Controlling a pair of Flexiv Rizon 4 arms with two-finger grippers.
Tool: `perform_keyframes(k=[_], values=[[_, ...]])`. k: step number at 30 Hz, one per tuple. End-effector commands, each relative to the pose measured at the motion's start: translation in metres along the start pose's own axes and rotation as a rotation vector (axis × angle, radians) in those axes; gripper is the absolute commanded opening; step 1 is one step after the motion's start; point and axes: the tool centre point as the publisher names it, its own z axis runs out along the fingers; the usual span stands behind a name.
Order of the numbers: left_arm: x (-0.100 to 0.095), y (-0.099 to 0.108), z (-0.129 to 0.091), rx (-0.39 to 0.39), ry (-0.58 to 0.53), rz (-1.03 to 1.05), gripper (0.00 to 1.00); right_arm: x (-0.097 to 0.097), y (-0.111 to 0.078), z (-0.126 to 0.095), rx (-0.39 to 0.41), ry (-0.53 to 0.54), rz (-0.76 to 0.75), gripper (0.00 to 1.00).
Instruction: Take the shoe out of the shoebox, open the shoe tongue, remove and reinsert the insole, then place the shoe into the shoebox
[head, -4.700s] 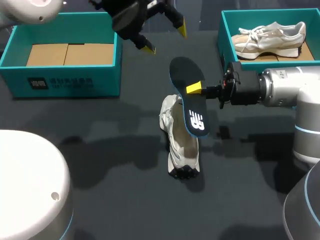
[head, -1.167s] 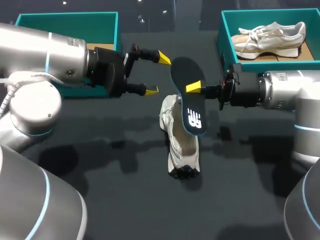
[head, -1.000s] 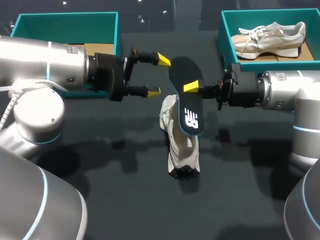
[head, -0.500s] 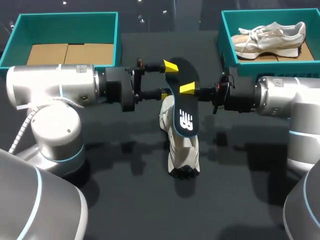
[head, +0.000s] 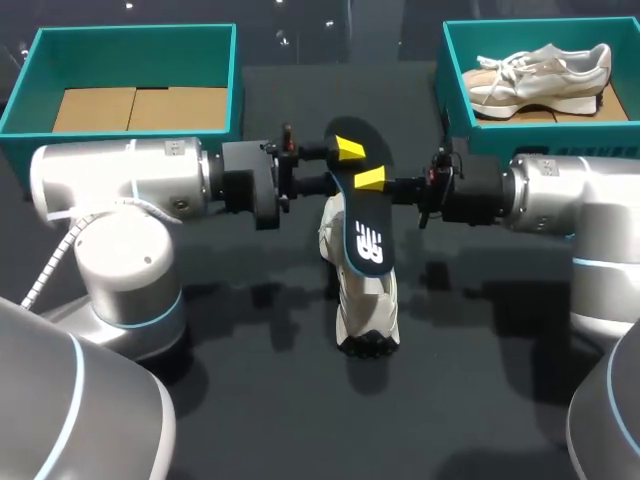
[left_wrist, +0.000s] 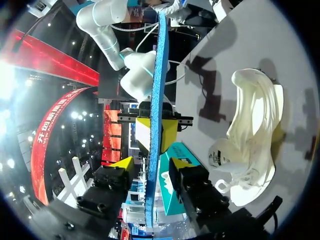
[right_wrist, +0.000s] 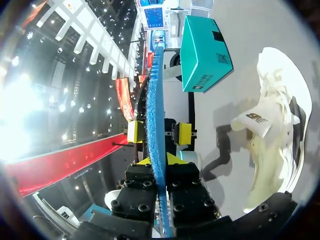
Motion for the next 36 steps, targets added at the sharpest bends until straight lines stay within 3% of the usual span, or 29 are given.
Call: perform_keyframes(k=[1, 7, 18, 21, 23, 31, 32, 33, 34, 36], values=[[0.0, 0.0, 0.005, -0.001, 0.004, 0.001, 0.41, -0.002, 0.002, 0.003, 0.009, -0.006, 0.001, 0.0], [0.001, 0.0, 0.008, 0.001, 0.011, 0.001, 0.38, -0.002, 0.002, 0.002, 0.009, -0.007, -0.003, 0.0], [0.002, 0.003, 0.011, -0.005, 0.022, 0.004, 0.2, -0.002, 0.001, 0.001, 0.013, -0.01, -0.001, 0.0], [0.002, 0.003, 0.012, -0.007, 0.026, 0.006, 0.13, -0.002, 0.001, 0.001, 0.013, -0.01, -0.001, 0.0], [0.003, 0.003, 0.012, -0.008, 0.028, 0.008, 0.01, -0.002, 0.001, 0.001, 0.013, -0.01, -0.001, 0.0], [0.004, 0.003, 0.012, -0.001, 0.033, 0.014, 0.0, -0.002, 0.001, 0.001, 0.013, -0.01, -0.001, 0.0], [0.004, 0.003, 0.011, -0.001, 0.033, 0.014, 0.0, -0.002, 0.001, 0.001, 0.013, -0.01, -0.001, 0.31], [0.004, 0.002, 0.009, -0.001, 0.034, 0.013, 0.0, -0.002, 0.001, 0.001, 0.013, -0.01, -0.001, 0.84], [0.003, 0.001, 0.006, -0.002, 0.034, 0.013, 0.0, -0.003, 0.001, -0.004, 0.021, -0.001, -0.012, 1.0], [0.002, -0.002, -0.001, -0.01, 0.042, 0.013, 0.0, -0.005, 0.0, -0.014, 0.026, -0.008, -0.041, 1.0]])
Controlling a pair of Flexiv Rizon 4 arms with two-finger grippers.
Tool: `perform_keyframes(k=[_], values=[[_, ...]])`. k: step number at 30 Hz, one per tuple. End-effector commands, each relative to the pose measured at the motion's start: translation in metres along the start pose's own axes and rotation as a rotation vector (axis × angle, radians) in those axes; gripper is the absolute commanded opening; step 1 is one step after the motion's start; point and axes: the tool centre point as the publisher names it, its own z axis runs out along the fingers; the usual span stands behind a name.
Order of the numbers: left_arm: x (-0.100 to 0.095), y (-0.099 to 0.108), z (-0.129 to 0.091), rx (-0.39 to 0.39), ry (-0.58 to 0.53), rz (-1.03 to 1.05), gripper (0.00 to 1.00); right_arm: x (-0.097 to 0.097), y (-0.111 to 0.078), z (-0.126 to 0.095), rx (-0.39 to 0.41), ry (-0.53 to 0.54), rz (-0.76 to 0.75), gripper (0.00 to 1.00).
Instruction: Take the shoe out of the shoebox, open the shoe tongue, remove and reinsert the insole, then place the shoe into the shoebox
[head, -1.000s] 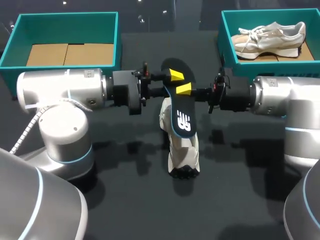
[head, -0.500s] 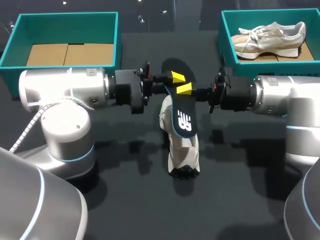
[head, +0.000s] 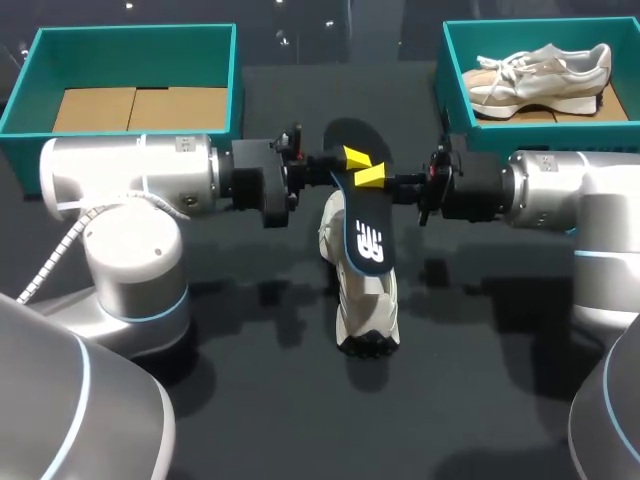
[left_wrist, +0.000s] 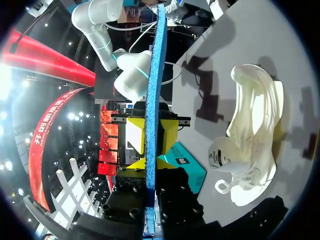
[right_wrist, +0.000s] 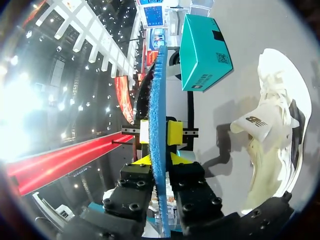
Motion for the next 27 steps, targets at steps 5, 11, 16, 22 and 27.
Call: perform_keyframes(k=[5, 11, 16, 22, 27], values=[[0.0, -0.013, -0.029, -0.033, 0.049, -0.013, 0.0, -0.002, -0.008, -0.037, 0.118, -0.058, -0.226, 1.0], [0.003, -0.034, -0.046, -0.059, 0.083, 0.002, 0.0, -0.005, -0.009, -0.04, 0.123, -0.111, -0.228, 1.0], [0.008, -0.045, -0.053, -0.06, 0.093, -0.008, 0.0, -0.005, -0.009, -0.04, 0.123, -0.111, -0.228, 1.0], [0.006, -0.059, -0.06, -0.052, 0.125, -0.06, 0.0, -0.01, -0.014, -0.062, 0.213, -0.238, -0.544, 1.0], [0.001, -0.074, -0.065, -0.013, 0.212, -0.026, 0.0, -0.03, -0.016, -0.081, 0.388, -0.279, -0.588, 1.0]])
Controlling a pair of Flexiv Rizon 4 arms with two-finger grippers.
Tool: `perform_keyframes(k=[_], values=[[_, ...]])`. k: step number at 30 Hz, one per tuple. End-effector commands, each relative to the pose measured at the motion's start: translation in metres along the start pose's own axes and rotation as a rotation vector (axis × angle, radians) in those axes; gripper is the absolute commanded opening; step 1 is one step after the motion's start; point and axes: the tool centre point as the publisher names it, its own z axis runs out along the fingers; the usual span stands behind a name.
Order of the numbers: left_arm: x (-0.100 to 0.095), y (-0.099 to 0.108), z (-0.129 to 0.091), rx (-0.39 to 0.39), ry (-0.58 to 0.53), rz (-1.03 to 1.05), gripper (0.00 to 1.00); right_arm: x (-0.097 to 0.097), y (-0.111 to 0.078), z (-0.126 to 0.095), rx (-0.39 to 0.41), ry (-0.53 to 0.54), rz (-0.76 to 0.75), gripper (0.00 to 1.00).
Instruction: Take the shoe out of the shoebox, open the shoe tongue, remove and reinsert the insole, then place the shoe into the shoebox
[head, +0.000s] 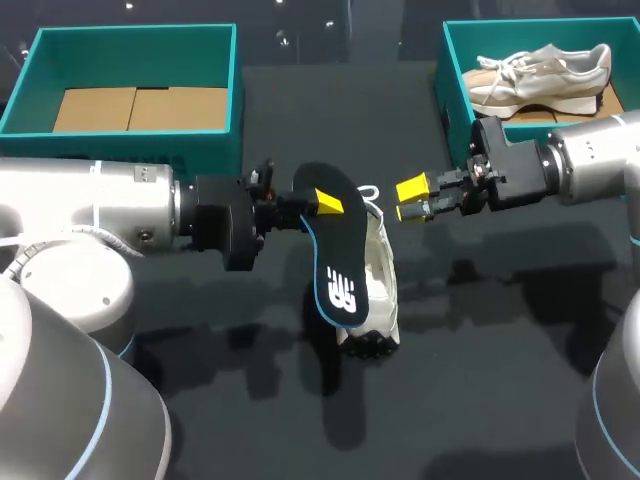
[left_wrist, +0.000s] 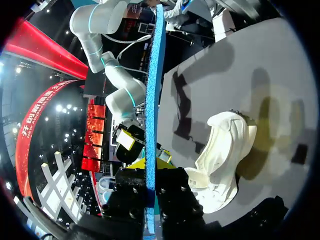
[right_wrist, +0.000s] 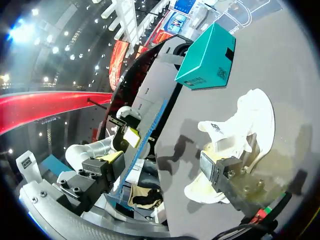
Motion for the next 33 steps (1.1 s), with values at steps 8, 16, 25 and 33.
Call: perform_keyframes(k=[8, 16, 25, 33], values=[[-0.009, -0.004, -0.016, -0.004, 0.07, 0.045, 0.0, -0.002, -0.005, -0.016, 0.183, -0.045, -0.18, 1.0], [-0.011, -0.036, -0.003, 0.08, 0.092, -0.164, 0.0, -0.012, -0.03, -0.023, 0.309, -0.176, -0.386, 1.0], [-0.008, -0.051, -0.004, 0.168, 0.104, -0.289, 0.0, -0.031, -0.055, -0.026, 0.445, -0.244, -0.477, 1.0], [-0.006, -0.055, -0.002, 0.185, 0.096, -0.309, 0.0, -0.033, -0.056, -0.024, 0.447, -0.301, -0.525, 1.0]])
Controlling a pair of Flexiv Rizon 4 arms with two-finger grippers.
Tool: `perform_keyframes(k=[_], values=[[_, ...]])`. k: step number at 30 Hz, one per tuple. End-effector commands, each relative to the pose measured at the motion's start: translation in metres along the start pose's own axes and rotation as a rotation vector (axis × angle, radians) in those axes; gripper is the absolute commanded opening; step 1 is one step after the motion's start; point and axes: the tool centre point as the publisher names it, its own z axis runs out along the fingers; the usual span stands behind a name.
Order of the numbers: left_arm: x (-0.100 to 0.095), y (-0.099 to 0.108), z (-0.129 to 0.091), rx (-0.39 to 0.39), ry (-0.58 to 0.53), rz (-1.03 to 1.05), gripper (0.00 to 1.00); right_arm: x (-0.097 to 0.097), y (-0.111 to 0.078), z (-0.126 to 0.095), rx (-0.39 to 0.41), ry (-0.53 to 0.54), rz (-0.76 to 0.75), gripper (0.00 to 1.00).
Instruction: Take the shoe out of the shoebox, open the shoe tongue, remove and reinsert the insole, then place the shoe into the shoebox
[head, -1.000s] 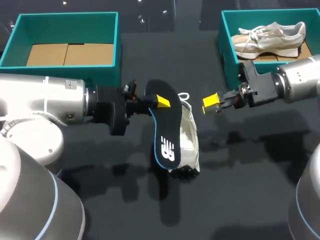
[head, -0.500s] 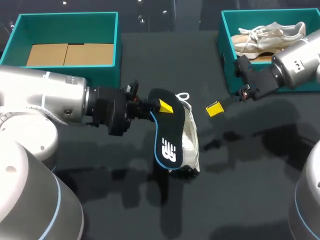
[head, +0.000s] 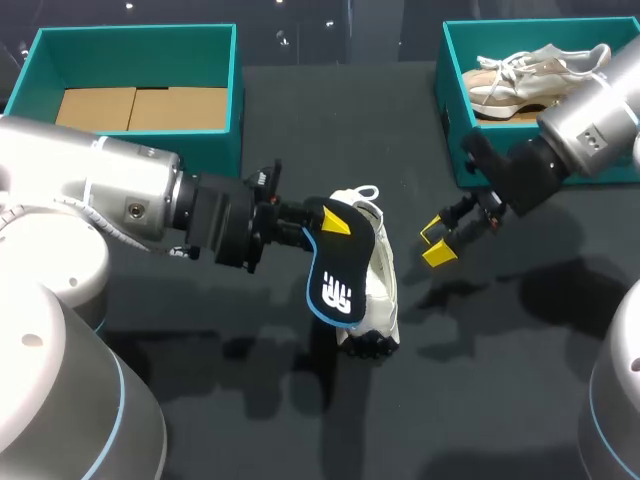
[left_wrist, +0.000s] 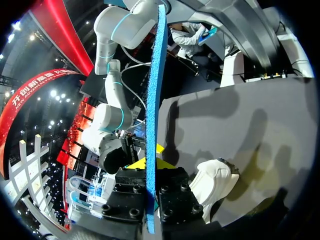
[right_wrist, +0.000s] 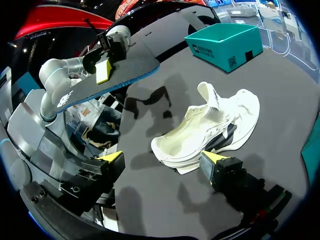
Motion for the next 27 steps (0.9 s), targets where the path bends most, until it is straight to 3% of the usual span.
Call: perform_keyframes(k=[1, 3, 9, 20, 21, 27], values=[[0.005, -0.005, 0.005, 0.031, -0.011, -0.041, 0.0, -0.002, -0.004, 0.004, 0.019, -0.062, -0.086, 1.0], [0.009, -0.008, 0.008, 0.058, -0.016, -0.087, 0.0, -0.007, -0.012, 0.01, 0.041, -0.121, -0.173, 1.0], [0.018, -0.013, 0.017, 0.135, -0.005, -0.228, 0.0, -0.03, -0.03, 0.03, 0.137, -0.09, -0.33, 1.0], [0.018, -0.013, 0.017, 0.135, -0.005, -0.228, 0.0, -0.03, -0.03, 0.03, 0.137, -0.09, -0.33, 1.0], [0.023, -0.012, 0.024, 0.143, -0.002, -0.244, 0.0, -0.03, -0.03, 0.03, 0.137, -0.09, -0.33, 1.0], [0.037, -0.004, 0.037, 0.152, -0.031, -0.312, 0.0, -0.048, -0.041, 0.037, 0.131, -0.24, -0.454, 1.0]])
